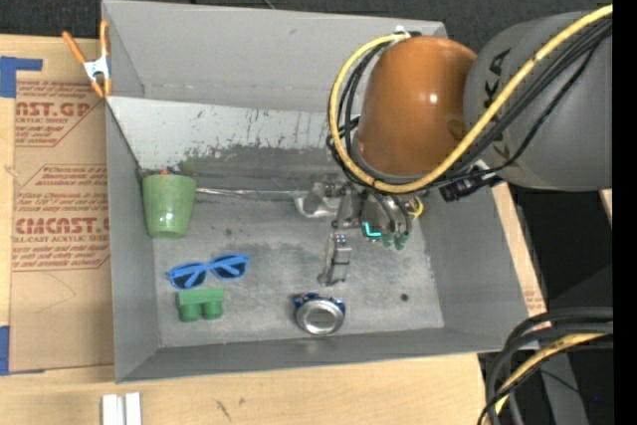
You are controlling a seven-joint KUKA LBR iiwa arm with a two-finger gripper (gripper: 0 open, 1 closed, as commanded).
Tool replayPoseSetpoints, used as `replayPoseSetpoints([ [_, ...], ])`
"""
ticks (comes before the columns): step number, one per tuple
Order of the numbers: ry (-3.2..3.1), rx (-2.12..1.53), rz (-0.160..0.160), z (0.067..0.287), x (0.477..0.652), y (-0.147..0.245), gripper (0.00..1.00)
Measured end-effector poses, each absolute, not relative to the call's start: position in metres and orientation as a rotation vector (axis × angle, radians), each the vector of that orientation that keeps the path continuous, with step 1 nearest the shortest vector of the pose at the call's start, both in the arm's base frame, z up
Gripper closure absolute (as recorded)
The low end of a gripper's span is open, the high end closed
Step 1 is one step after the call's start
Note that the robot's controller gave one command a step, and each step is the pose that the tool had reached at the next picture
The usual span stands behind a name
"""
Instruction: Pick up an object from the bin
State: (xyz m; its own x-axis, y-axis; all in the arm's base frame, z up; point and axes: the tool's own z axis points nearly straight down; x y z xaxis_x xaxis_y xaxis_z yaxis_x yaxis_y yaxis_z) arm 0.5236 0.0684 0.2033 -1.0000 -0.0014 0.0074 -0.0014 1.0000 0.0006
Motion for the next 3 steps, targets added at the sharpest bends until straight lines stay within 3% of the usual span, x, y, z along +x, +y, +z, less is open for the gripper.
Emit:
replayPoseSetpoints([
  [1,-3.116,0.356,-0.001,0.118,0.488,0.072,0.00],
  [2,-3.053,0.771,-0.001,0.071,0.491,0.051,0.00],
  [3,-3.063,0.774,-0.003,0.074,0.494,0.053,1.00],
])
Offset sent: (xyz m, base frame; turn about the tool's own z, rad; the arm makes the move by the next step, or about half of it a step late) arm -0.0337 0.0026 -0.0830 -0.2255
